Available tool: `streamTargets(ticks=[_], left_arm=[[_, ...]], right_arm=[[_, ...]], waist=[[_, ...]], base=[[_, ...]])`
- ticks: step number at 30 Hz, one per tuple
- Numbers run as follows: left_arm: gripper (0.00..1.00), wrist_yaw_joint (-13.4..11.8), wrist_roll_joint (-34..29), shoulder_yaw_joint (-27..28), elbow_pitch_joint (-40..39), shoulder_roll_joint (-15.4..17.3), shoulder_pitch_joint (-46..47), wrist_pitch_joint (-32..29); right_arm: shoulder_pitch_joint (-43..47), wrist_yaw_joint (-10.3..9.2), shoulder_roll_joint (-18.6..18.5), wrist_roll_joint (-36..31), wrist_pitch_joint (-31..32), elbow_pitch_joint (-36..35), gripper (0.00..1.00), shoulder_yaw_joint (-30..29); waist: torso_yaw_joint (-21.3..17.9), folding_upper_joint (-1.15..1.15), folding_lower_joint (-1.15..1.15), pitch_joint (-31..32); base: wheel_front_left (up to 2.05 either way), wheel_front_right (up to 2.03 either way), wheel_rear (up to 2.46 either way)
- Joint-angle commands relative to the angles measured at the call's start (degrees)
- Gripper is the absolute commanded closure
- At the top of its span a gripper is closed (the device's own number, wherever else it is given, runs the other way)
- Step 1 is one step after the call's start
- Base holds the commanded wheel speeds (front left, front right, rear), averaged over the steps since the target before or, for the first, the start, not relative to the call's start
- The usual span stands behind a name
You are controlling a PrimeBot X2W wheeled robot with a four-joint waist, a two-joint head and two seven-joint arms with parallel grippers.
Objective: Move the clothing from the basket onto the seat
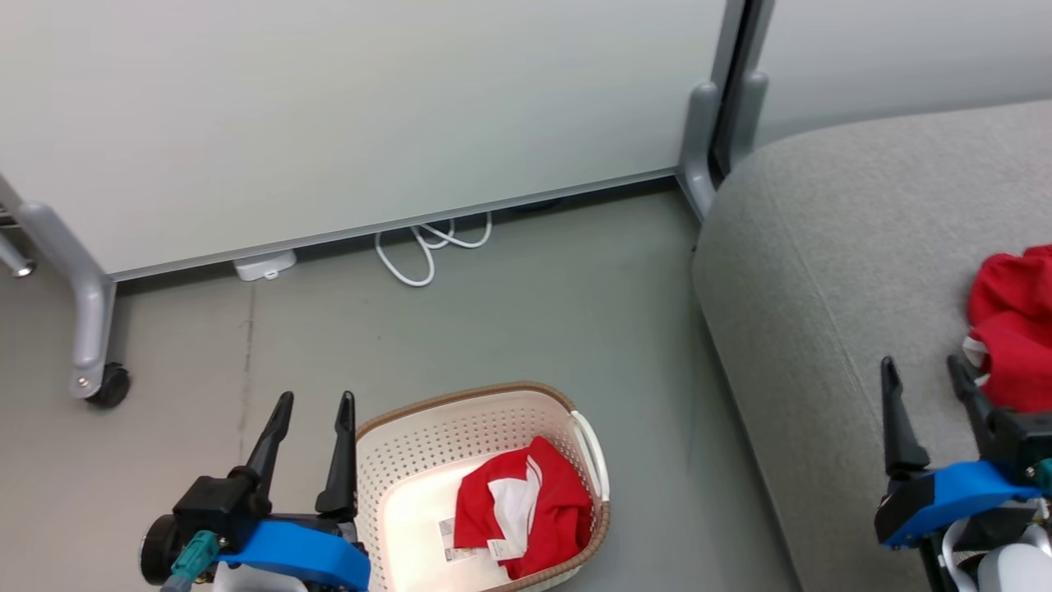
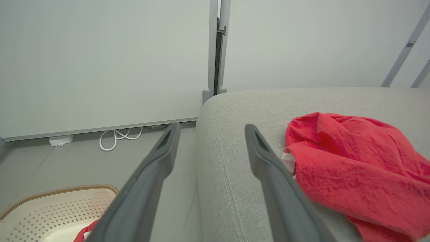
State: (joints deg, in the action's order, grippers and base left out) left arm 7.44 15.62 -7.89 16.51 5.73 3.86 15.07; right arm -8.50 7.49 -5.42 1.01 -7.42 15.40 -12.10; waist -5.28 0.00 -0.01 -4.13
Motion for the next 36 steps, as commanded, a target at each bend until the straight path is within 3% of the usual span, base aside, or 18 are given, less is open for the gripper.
streamTargets(ticks=[1,16,36], left_arm=[[0.00,0.04,-0.27,0.78,0.26,0.06,-0.17,0.15],[0.00,0.05,-0.67,6.04,4.57,-0.34,1.30,0.16],[0.00,0.05,-0.68,5.28,4.11,-0.31,2.07,0.16]], right_arm=[[1.52,0.01,0.40,0.30,0.12,-0.89,0.00,0.66],[6.96,0.01,2.49,2.75,-1.03,-5.57,0.00,7.65],[6.73,0.01,2.58,4.27,-1.26,-5.30,0.00,10.13]], waist=[[1.71,0.00,0.01,0.93],[7.07,0.00,0.01,2.53],[7.02,0.00,0.01,2.36]], base=[[0.00,0.00,0.00],[0.00,0.00,0.00],[0.00,0.00,0.00]])
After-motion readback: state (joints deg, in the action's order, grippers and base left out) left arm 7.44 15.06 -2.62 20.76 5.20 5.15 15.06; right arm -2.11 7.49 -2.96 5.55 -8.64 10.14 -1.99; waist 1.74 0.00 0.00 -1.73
